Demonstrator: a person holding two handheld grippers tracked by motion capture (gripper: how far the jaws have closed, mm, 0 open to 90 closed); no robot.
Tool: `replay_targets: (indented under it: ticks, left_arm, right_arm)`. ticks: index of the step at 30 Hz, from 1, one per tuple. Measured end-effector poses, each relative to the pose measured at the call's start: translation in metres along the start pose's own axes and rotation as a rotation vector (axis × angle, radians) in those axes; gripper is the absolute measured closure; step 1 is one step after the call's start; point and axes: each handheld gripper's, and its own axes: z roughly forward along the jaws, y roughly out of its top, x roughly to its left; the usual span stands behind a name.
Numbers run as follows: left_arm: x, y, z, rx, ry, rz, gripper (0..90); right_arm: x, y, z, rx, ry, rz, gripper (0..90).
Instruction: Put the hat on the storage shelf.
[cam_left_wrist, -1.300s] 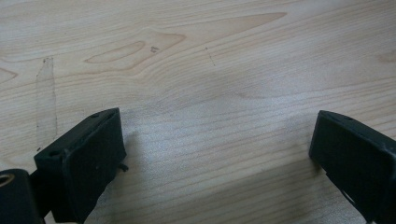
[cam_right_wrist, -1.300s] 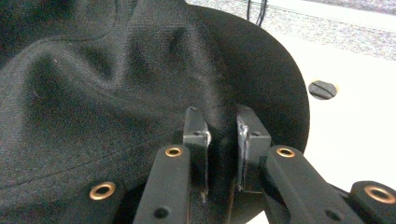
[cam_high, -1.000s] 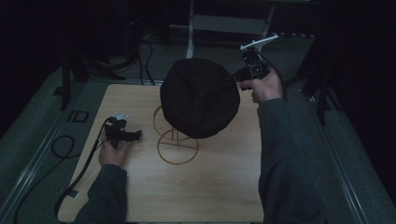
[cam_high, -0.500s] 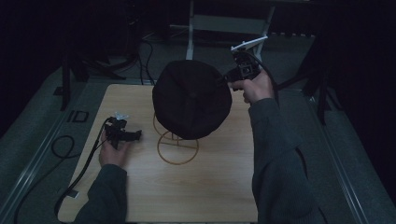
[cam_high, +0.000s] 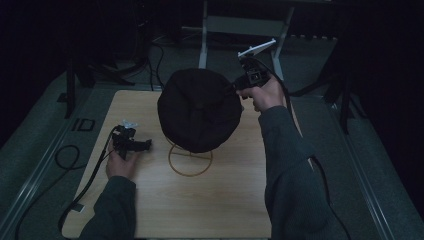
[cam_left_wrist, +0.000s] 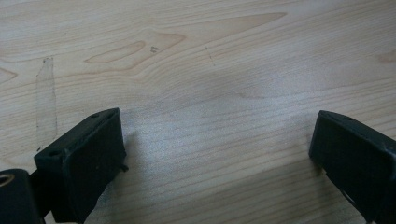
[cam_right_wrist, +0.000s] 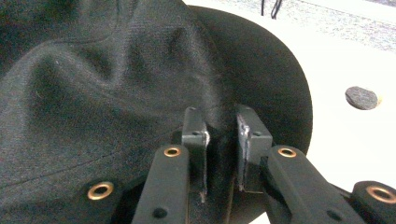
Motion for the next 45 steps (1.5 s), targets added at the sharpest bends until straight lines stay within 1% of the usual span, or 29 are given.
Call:
replay_targets:
  ticks: [9,17,25,32,38,45]
  left_arm:
    - [0.000,0.000,0.000,0.000,0.000,0.001,3.0]
    - [0.000,0.000,0.000,0.002,-0.001,0.002,3.0]
    - [0.000,0.000,0.000,0.002,-0.001,0.002,3.0]
    - [0.000,0.000,0.000,0.004,-0.001,0.002,2.9]
    - [0.000,0.000,0.000,0.004,-0.001,0.002,3.0]
    - [0.000,0.000,0.000,0.005,-0.002,0.002,3.0]
  right_arm:
    - [0.004,-0.001,0.011,0.024,-0.016,-0.016,76.4]
    - [0.007,0.000,0.021,0.032,-0.017,-0.017,75.7]
    - [0.009,0.000,0.030,0.042,-0.028,-0.033,75.2]
    - [0.008,0.000,0.034,0.046,-0.034,-0.030,75.2]
    - [0.007,-0.002,0.042,0.058,-0.045,-0.031,74.9]
    - [0.008,-0.002,0.049,0.073,-0.051,-0.040,74.1]
